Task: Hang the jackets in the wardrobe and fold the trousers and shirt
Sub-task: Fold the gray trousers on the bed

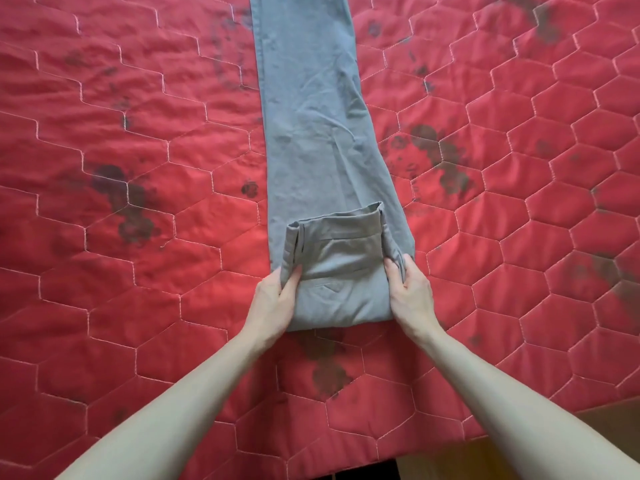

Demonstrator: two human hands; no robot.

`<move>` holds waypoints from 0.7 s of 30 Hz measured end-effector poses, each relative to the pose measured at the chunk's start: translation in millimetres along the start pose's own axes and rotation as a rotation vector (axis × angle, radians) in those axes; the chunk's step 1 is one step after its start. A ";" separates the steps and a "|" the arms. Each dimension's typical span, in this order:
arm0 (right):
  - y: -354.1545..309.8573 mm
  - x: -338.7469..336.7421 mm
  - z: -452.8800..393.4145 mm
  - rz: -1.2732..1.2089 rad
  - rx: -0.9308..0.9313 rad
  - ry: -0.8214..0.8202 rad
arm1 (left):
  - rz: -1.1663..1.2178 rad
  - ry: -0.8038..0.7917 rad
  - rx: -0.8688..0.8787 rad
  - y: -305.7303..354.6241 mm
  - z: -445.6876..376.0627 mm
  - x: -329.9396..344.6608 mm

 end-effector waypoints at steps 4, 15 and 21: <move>-9.9 1.0 -2.2 0.020 0.068 0.086 | 0.052 0.114 -0.107 3.5 -15.7 7.4; -39.7 5.6 15.3 0.421 -0.750 0.232 | -0.243 0.498 0.062 37.8 56.3 4.1; -25.9 28.7 3.8 0.539 -0.632 0.082 | -0.548 0.287 0.413 18.3 43.8 24.2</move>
Point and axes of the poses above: each hand's wrist, its own z-axis away from the middle knuckle, its own x-axis out of the palm, y = z × x, the point moved 2 cm from there along -z, towards the middle knuckle, and after that the axes turned 10 degrees about y, right-handed, at the moved point
